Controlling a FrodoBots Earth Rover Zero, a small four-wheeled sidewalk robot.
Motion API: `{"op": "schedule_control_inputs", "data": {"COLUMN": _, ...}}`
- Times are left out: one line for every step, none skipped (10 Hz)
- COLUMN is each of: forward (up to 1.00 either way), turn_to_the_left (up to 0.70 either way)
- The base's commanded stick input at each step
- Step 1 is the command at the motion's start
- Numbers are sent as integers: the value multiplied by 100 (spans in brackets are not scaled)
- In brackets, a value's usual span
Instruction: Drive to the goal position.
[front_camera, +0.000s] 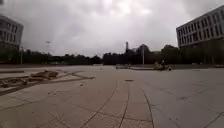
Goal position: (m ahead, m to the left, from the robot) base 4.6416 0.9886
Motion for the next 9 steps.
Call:
{"op": "schedule_control_inputs", "data": {"forward": 70, "turn_to_the_left": 0}}
{"op": "schedule_control_inputs", "data": {"forward": 60, "turn_to_the_left": 0}}
{"op": "schedule_control_inputs", "data": {"forward": 48, "turn_to_the_left": 0}}
{"op": "schedule_control_inputs", "data": {"forward": 35, "turn_to_the_left": 0}}
{"op": "schedule_control_inputs", "data": {"forward": 22, "turn_to_the_left": 0}}
{"op": "schedule_control_inputs", "data": {"forward": 10, "turn_to_the_left": 0}}
{"op": "schedule_control_inputs", "data": {"forward": 0, "turn_to_the_left": 0}}
{"op": "schedule_control_inputs", "data": {"forward": 0, "turn_to_the_left": 0}}
{"op": "schedule_control_inputs", "data": {"forward": 0, "turn_to_the_left": 0}}
